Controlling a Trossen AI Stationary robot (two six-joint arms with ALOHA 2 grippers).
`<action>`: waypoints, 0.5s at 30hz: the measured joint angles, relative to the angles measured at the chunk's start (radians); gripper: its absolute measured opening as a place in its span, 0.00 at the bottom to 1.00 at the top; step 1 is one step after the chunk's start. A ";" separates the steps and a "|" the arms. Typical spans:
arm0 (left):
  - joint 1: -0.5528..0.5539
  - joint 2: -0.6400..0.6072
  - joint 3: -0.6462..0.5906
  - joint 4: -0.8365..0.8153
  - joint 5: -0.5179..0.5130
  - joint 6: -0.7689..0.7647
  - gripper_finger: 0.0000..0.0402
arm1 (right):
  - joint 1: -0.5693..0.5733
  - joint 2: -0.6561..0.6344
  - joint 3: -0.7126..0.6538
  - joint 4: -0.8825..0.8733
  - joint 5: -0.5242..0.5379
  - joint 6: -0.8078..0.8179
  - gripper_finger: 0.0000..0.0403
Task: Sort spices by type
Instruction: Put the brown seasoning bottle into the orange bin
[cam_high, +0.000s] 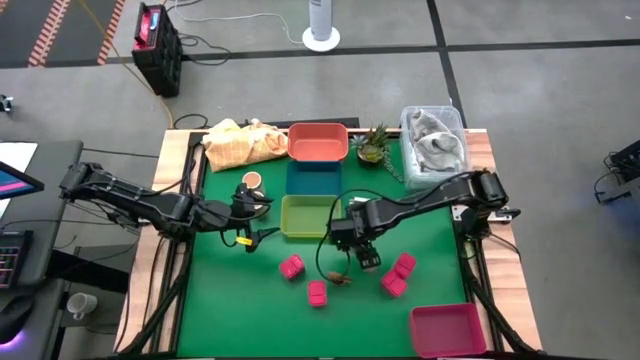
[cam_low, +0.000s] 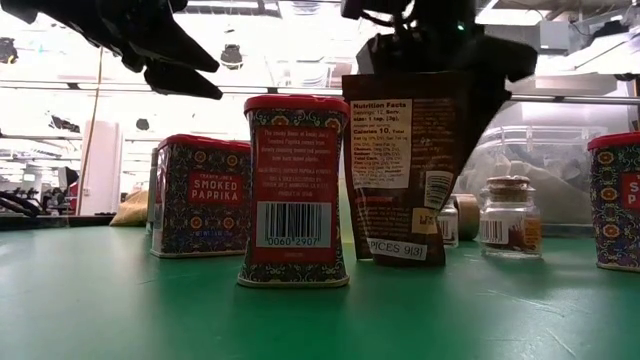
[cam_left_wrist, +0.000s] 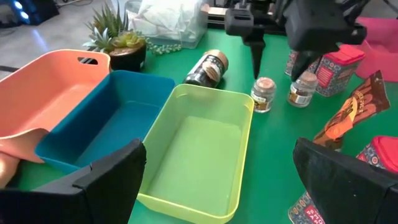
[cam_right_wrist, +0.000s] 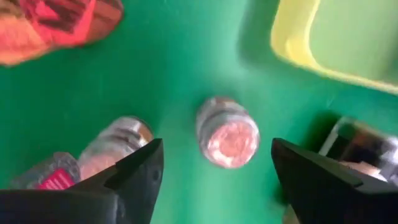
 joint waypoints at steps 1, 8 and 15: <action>0.000 0.000 0.000 0.001 0.000 0.001 0.97 | -0.002 0.000 -0.010 0.008 0.000 0.000 0.79; 0.000 0.000 0.000 0.006 0.000 0.006 0.97 | -0.014 0.000 -0.087 0.113 -0.001 -0.035 0.75; 0.000 0.000 0.000 0.008 0.000 0.008 0.97 | -0.032 0.000 -0.153 0.185 -0.005 -0.053 0.72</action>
